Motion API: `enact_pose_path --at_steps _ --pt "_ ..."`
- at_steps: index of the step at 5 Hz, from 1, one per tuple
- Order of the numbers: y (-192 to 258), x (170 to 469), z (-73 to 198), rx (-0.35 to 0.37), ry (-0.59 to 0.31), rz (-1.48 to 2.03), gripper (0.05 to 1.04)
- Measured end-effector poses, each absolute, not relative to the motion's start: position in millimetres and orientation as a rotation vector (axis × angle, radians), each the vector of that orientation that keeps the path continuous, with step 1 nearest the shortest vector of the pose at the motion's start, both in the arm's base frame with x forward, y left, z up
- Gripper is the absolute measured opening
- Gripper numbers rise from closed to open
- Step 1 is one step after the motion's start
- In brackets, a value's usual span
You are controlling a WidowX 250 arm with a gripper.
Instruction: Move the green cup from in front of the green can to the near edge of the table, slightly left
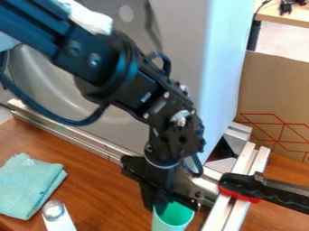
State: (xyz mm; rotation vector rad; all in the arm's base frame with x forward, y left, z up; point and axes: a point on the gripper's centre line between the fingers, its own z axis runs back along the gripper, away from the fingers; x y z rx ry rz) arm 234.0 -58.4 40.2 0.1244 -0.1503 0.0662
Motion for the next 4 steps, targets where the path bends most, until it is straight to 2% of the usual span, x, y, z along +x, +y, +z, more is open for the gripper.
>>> enact_pose_path --at_steps 1,2,3,4 --pt "-62.2 208.1 51.9 0.119 -0.141 -0.162 0.088" --pt "-65.5 173.3 44.7 0.021 -0.114 -0.402 0.088" --pt "-51.5 159.9 45.2 -0.018 -0.109 -0.461 0.088" --pt "-41.0 165.9 28.8 -0.007 -0.143 -0.486 0.088"
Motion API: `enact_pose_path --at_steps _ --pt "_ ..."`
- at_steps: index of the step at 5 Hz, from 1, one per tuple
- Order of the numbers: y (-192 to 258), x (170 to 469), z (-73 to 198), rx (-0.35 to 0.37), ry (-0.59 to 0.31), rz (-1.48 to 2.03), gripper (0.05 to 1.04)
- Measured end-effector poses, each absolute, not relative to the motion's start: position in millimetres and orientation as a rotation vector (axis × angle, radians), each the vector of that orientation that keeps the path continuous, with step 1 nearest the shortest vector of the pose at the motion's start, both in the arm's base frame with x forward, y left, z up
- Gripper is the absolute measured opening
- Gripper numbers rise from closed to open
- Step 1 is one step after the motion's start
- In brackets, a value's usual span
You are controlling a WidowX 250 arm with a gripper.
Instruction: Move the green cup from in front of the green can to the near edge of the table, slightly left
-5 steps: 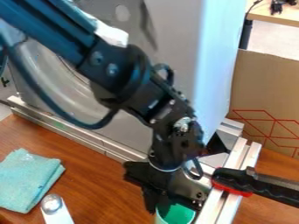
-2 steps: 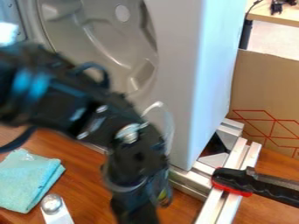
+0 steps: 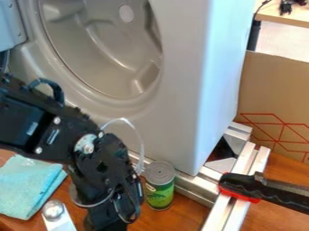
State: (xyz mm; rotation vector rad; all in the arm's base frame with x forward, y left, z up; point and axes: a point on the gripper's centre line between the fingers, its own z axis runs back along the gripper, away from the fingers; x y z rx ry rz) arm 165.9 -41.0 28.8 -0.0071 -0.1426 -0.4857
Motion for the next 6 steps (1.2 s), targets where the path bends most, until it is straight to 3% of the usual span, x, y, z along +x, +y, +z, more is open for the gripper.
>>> enact_pose_path --at_steps 2,4,5,6 --pt "-36.5 196.8 11.5 0.032 -0.233 -0.573 0.088" --pt "-40.3 201.5 9.8 0.009 -0.218 -0.552 0.110" --pt "-34.6 190.6 5.8 0.024 -0.129 -0.525 0.303" --pt "-30.1 192.1 17.4 0.055 -0.138 -0.492 0.590"
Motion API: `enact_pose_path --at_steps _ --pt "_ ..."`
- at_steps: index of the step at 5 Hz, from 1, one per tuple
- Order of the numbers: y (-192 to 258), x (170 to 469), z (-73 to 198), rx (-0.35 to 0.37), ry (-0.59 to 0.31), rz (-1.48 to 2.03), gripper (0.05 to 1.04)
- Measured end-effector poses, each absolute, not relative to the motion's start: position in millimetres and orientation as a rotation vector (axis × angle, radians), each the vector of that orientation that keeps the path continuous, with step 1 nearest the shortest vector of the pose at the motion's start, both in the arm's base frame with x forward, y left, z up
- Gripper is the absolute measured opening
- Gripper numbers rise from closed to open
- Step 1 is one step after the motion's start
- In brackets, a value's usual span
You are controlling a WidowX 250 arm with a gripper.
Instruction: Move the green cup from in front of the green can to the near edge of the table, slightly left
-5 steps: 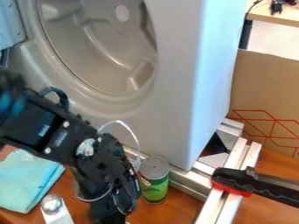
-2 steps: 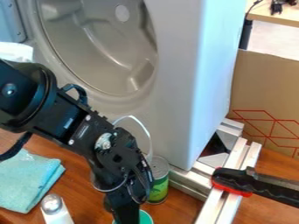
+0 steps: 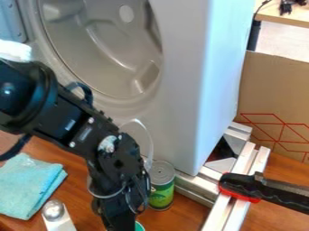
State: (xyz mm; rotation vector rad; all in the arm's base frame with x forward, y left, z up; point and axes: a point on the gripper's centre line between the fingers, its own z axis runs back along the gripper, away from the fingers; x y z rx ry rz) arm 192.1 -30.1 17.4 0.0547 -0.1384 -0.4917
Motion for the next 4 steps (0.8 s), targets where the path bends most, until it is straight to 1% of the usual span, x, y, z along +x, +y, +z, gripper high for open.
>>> enact_pose_path --at_steps 1,2,3,4 --pt "-28.1 196.5 26.7 0.075 -0.167 -0.480 0.920" --pt "-27.6 196.2 36.2 0.078 -0.190 -0.473 1.009" --pt "-21.4 187.6 73.9 0.108 -0.219 -0.512 1.005" --pt "-16.2 200.4 105.9 0.199 -0.280 -0.592 1.005"
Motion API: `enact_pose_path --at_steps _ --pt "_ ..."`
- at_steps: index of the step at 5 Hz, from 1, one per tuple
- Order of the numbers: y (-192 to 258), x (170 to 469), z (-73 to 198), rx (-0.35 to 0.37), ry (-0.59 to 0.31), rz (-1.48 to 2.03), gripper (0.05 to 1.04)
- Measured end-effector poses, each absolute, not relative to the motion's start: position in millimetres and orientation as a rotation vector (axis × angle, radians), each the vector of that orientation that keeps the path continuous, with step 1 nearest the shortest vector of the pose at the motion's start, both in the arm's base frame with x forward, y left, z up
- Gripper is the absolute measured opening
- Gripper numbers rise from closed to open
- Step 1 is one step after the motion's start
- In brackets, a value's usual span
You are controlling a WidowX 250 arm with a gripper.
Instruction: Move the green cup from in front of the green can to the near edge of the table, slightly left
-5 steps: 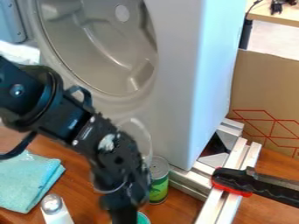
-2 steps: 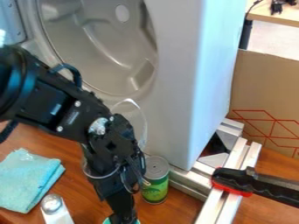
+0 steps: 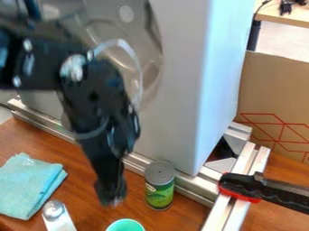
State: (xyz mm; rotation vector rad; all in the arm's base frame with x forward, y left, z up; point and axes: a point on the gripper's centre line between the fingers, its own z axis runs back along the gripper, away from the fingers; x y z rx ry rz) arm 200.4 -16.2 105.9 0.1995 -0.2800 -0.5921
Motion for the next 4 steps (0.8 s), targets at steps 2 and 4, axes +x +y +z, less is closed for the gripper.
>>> enact_pose_path --at_steps 2,4 --pt "-32.0 215.7 104.7 0.162 -0.273 -0.568 1.005" --pt "-64.0 227.2 79.1 0.125 -0.311 -0.294 1.005"
